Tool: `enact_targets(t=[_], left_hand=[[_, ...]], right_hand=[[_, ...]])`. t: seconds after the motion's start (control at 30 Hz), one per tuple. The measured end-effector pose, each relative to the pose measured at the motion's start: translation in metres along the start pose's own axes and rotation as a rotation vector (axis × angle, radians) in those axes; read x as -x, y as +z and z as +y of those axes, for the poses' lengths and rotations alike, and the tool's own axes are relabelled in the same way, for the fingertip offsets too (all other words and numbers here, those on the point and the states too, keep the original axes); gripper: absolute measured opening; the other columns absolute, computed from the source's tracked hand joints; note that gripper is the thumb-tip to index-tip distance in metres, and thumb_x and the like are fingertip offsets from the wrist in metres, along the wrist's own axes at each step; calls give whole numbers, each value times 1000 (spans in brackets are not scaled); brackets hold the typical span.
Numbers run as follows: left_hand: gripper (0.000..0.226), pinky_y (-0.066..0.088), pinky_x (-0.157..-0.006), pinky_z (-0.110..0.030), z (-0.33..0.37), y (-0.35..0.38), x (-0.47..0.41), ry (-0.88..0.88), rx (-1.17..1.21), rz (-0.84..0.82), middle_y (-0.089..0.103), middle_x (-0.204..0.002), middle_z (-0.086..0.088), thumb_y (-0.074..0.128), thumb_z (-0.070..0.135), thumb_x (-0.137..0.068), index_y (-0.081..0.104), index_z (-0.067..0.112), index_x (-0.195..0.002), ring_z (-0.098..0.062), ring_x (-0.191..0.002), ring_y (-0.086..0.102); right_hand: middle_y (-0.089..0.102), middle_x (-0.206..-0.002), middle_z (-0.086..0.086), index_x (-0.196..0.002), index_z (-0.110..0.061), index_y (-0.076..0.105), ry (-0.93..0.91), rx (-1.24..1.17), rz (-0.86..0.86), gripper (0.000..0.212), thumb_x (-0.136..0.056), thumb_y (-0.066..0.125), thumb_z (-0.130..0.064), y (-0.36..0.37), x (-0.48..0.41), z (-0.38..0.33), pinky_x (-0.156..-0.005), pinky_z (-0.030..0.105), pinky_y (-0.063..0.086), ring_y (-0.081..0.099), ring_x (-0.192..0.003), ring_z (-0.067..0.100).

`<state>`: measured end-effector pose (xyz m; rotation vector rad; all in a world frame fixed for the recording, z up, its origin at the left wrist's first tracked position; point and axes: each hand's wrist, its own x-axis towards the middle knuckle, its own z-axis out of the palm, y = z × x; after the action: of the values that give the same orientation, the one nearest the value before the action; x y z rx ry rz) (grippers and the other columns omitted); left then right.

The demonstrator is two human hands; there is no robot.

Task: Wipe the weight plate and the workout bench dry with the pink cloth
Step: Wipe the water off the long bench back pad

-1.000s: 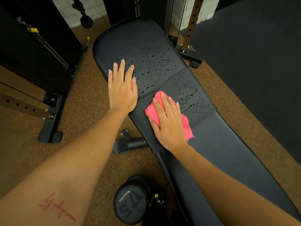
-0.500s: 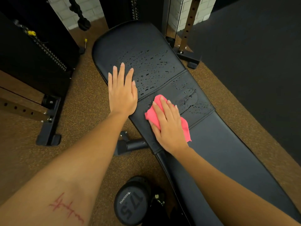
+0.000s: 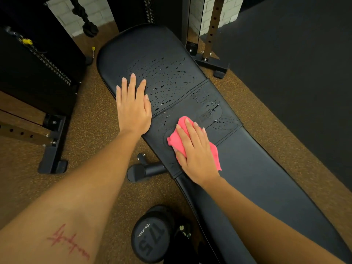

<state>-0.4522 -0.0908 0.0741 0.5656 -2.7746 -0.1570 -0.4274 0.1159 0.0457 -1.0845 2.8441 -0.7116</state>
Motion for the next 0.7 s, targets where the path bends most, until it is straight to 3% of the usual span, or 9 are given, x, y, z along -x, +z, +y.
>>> enact_targets(t=[0.07, 0.27, 0.4, 0.53, 0.7], left_hand=[[47, 5, -116, -42, 1, 0, 0, 3, -2, -2, 25, -153, -13, 22, 25, -98, 35, 13, -142, -33, -143, 15], [46, 4, -116, -41, 1, 1, 0, 3, -1, -5, 24, -153, -13, 24, 25, -99, 35, 12, -142, -33, -143, 14], [46, 4, -117, -42, 1, 0, 0, -3, -8, -8, 23, -153, -13, 24, 25, -99, 34, 13, -142, -33, -143, 14], [47, 5, -117, -42, 1, 0, 0, 1, -27, -20, 22, -154, -13, 23, 26, -99, 33, 13, -143, -33, -143, 13], [47, 4, -117, -42, 1, 0, 1, 2, -33, -26, 21, -154, -13, 22, 28, -100, 31, 13, -144, -33, -143, 12]], right_hand=[[26, -153, 11, -146, -15, 31, 7, 18, -2, 58, -92, 41, -35, -5, -3, 14, -117, 39, 5, 20, -142, 31], [18, -156, 8, -148, -15, 27, 280, -44, 96, 56, -97, 43, -31, -15, -6, 26, -117, 35, -1, 10, -145, 28], [26, -153, 12, -145, -13, 32, 117, -43, 34, 55, -93, 44, -29, 2, 19, -8, -118, 39, 2, 17, -142, 31], [28, -153, 10, -145, -15, 31, -31, -7, -31, 58, -91, 44, -32, 0, 29, 2, -117, 38, 7, 21, -141, 30], [26, -153, 10, -146, -14, 30, 193, -34, 10, 57, -92, 37, -33, -8, 23, 11, -118, 36, 3, 18, -143, 30]])
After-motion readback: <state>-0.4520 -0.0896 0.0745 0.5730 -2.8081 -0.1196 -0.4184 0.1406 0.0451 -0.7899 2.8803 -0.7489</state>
